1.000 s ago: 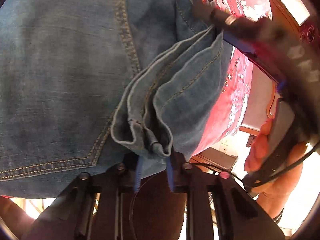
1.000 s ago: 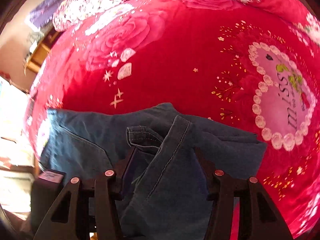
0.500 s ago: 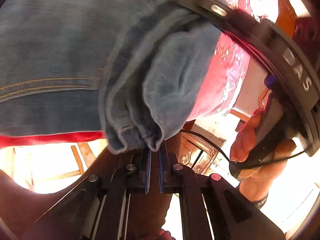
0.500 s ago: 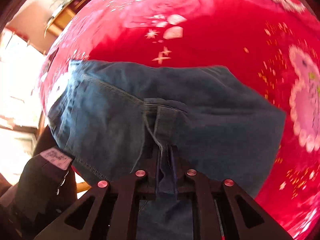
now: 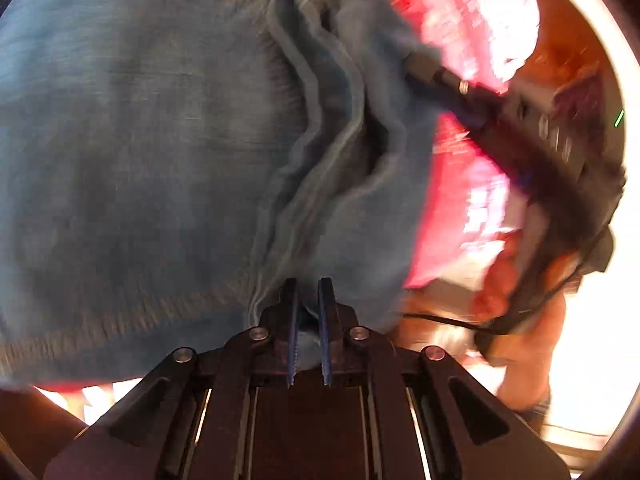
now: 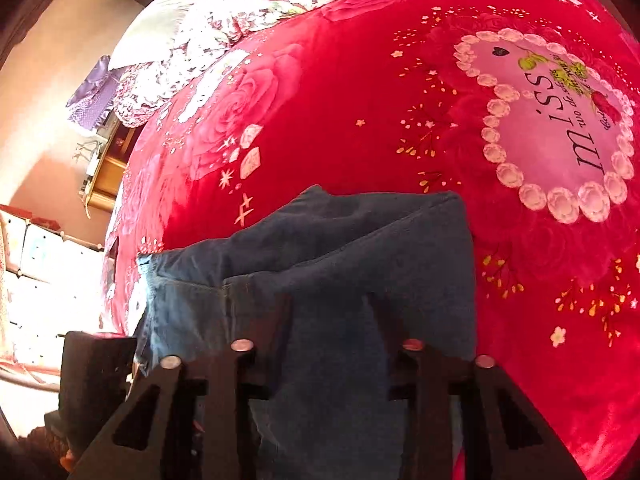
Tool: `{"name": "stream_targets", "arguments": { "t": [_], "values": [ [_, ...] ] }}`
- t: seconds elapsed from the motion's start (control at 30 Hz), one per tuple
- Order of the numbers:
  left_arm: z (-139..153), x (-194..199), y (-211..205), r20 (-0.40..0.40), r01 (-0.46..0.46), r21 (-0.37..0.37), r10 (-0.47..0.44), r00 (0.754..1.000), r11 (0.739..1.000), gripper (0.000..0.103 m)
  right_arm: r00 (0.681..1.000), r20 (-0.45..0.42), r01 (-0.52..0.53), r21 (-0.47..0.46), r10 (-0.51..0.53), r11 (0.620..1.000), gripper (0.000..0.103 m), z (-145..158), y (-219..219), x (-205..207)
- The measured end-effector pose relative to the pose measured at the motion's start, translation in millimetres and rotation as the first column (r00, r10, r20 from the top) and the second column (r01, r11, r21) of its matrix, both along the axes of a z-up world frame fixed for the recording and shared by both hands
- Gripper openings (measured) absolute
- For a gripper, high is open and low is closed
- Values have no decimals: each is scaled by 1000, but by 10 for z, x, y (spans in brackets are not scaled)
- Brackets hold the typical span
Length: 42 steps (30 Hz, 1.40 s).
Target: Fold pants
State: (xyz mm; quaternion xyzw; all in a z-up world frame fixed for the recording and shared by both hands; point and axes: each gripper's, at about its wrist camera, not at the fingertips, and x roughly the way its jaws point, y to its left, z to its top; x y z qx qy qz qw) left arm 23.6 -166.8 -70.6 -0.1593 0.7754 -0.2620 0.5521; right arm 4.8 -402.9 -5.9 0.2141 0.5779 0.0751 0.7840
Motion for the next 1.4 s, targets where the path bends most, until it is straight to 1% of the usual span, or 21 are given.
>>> {"name": "stream_targets", "arguments": {
  "t": [0.1, 0.13, 0.17, 0.2, 0.27, 0.33, 0.4, 0.47, 0.53, 0.6, 0.67, 0.73, 0.8, 0.87, 0.93, 1.03, 1.1, 1.17, 1.3, 1.33, 1.4],
  "values": [
    [-86, 65, 173, -96, -81, -47, 77, 992, 996, 7, 997, -52, 58, -9, -59, 998, 3, -225, -42, 25],
    [-38, 81, 255, -102, -87, -60, 81, 992, 994, 7, 997, -32, 65, -4, -65, 998, 4, -159, -50, -15],
    [52, 98, 354, -75, -77, -66, 72, 995, 995, 7, 998, -10, 57, -19, -57, 998, 13, -89, -22, -61],
    [153, 117, 463, -34, -58, -67, 55, 998, 996, 7, 999, 20, 34, -43, -33, 999, 13, 32, 8, -124],
    [305, 176, 698, 17, -38, -76, 39, 999, 996, 13, 996, 86, -14, -70, 20, 997, 13, 263, 79, -257],
    [415, 239, 1061, 30, -75, -89, 78, 997, 993, 33, 989, 138, -38, -72, 48, 997, 18, 437, 162, -436],
    [525, 299, 1463, 58, -139, -95, 144, 988, 986, 42, 983, 169, -60, -75, 72, 995, 34, 505, 267, -580],
    [617, 385, 1833, 108, -189, -77, 197, 974, 979, 42, 982, 163, -77, -94, 92, 993, 37, 494, 398, -651],
    [713, 452, 2151, 151, -263, -61, 269, 951, 963, 45, 983, 144, -108, -51, 114, 993, 37, 455, 595, -635],
    [701, 510, 2468, 145, -353, -59, 358, 922, 934, 52, 977, 139, -158, -20, 159, 987, 37, 438, 877, -630],
    [649, 559, 2667, 114, -432, -74, 438, 892, 899, 54, 957, 139, -255, -23, 256, 967, 37, 422, 1275, -628],
    [549, 621, 2894, 78, -479, -87, 486, 871, 873, 54, 915, 151, -367, -73, 374, 927, 37, 425, 1748, -681],
    [423, 696, 3051, 32, -505, -93, 509, 860, 858, 54, 852, 160, -478, -154, 499, 865, 46, 410, 2249, -796],
    [320, 768, 3139, -6, -516, -98, 518, 855, 851, 55, 786, 167, -558, -222, 595, 799, 46, 372, 2703, -918],
    [215, 860, 3185, -27, -516, -83, 515, 856, 853, 57, 721, 151, -619, -298, 677, 726, 46, 298, 3111, -1031],
    [153, 997, 3206, -30, -485, -74, 484, 874, 871, 58, 634, 104, -660, -442, 766, 607, 47, 152, 3595, -1163],
    [144, 1093, 3214, -32, -465, -77, 464, 885, 882, 58, 606, 63, -665, -506, 793, 548, 49, 34, 3787, -1215],
    [133, 1218, 3189, -19, -454, -72, 454, 891, 888, 62, 590, 34, -664, -548, 807, 508, 58, -57, 3896, -1251],
    [135, 1422, 3045, 1, -430, -48, 430, 903, 902, 83, 542, -4, -629, -665, 840, 403, 63, -244, 4126, -1278],
    [146, 1459, 2959, 16, -412, -39, 413, 910, 910, 85, 538, -1, -616, -684, 843, 392, 63, -264, 4157, -1271],
    [167, 1511, 2799, 46, -375, -14, 375, 926, 927, 88, 553, 7, -605, -684, 833, 407, 58, -267, 4161, -1212]
  ]
}}
